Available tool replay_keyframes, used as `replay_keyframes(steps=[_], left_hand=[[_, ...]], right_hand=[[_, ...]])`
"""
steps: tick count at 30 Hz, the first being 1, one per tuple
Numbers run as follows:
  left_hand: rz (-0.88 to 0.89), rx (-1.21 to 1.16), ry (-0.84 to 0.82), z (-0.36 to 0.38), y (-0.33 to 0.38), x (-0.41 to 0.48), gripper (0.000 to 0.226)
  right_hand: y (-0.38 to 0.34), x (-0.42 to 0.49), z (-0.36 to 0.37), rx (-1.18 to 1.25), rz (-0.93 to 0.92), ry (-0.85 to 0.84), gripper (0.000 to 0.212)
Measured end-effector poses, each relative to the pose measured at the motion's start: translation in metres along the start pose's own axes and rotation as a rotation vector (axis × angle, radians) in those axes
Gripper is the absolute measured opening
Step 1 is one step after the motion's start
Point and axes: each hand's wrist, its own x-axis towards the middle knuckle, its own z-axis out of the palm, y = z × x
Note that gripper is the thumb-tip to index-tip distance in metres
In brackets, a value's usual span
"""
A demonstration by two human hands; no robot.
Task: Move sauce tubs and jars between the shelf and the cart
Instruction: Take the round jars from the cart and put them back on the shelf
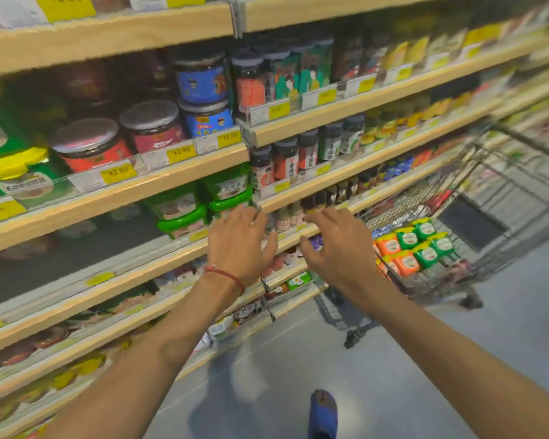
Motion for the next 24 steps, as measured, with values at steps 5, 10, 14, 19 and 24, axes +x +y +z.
replay_keyframes(steps=[5, 10, 14, 19, 24], left_hand=[[0.138, -0.059, -0.079, 0.013, 0.066, 0.005, 0.041], [0.226, -0.074, -0.131, 0.03, 0.138, 0.022, 0.038], [0.29, -0.043, -0.163, 0.044, 0.204, 0.047, 0.037], [0.313, -0.048, -0.174, 0.069, 0.292, 0.09, 0.037], [0.264, -0.043, -0.231, 0.098, 0.368, 0.123, 0.034]], right_hand=[[0.057, -0.042, -0.016, -0.069, 0.139, 0.042, 0.039], [0.128, -0.073, -0.028, -0.111, 0.273, 0.004, 0.039], [0.196, -0.083, -0.037, -0.107, 0.338, -0.039, 0.047], [0.302, -0.083, -0.055, -0.082, 0.396, -0.057, 0.043], [0.398, -0.076, -0.072, -0.07, 0.408, -0.101, 0.043]])
